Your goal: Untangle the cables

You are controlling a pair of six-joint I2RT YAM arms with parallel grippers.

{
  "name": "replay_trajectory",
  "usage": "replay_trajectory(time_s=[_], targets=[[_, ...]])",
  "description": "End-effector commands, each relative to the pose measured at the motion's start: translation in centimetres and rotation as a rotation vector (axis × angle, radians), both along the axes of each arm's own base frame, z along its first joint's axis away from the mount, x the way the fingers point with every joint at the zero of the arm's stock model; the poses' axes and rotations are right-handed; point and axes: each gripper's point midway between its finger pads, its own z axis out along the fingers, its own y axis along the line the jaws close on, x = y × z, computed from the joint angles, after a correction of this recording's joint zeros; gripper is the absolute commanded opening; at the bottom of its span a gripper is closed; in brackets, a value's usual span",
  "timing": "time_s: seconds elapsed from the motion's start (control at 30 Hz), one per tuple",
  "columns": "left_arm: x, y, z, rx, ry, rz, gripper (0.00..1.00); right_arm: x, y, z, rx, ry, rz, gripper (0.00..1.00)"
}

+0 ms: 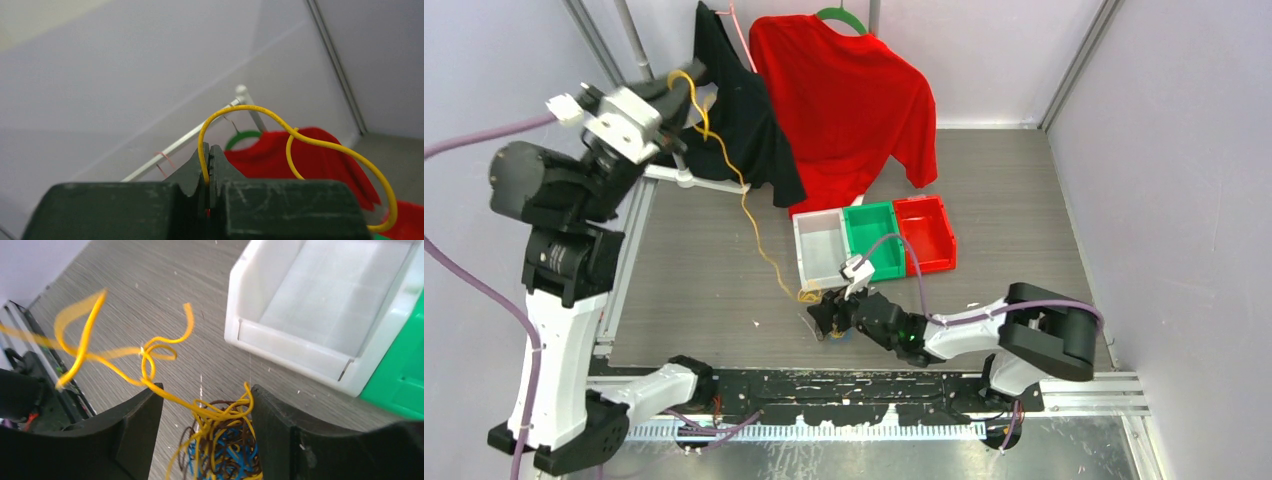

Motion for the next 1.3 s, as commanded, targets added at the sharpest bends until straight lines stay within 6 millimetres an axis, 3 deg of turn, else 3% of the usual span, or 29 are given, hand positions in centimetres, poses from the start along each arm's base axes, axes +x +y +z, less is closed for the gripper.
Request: replay_trajectory(time_s=[0.0, 0.1, 0.23, 0.43, 0.53, 0.67, 0.77, 0.87, 0.93, 1.07, 1.27], targets=[[0.1, -2.1, -10.9, 0.173, 0.281, -0.103, 0.00, 0.9, -0.1, 3.9, 0.021, -0.070, -0.024, 0.65], [0.4, -2.0, -18.9, 0.290, 0.428, -0.086, 0.00, 0.8, -0.1, 3.9, -0.015, -0.060, -0.019, 0.56], [-0.1, -1.0, -28.0, 0.425, 0.604, -0.055, 0.00, 0.6, 0.1, 3.4, -0.042, -0.049, 0.001, 0.38], [-2.9, 0.2, -41.7, 0.724, 0.912, -0.134, 0.16, 0.6, 0.4, 3.1, -0.057, -0.032, 0.004, 0.30], [-4.7, 0.3, -46.8, 0.806, 1.063, -0.215, 0.19, 0.9, 0.1, 3.4, -0.055, -0.033, -0.021, 0.25], [-4.9, -0.2, -49.8, 0.767, 1.166, -0.258, 0.22, 1.1, -0.6, 3.2, -0.050, -0.016, -0.043, 0.22], [-5.7, -0.9, -50.7, 0.765, 1.173, -0.332, 0.49, 0.9, -0.9, 3.1, -0.043, -0.007, -0.046, 0.22], [-8.8, -2.3, -50.7, 0.757, 1.189, -0.516, 0.59, 0.9, -1.5, 3.2, -0.024, -0.003, -0.064, 0.21], [-10.0, -3.4, -50.3, 0.688, 1.197, -0.602, 0.61, 1.0, -1.7, 3.3, -0.013, 0.001, -0.076, 0.19], [-9.7, -5.2, -50.2, 0.613, 1.179, -0.639, 0.62, 1.3, -2.4, 2.9, 0.003, 0.019, -0.109, 0.12], [-10.1, -7.3, -53.0, 0.739, 1.155, -0.646, 0.60, 1.5, -2.9, 2.7, 0.019, 0.031, -0.140, 0.07]])
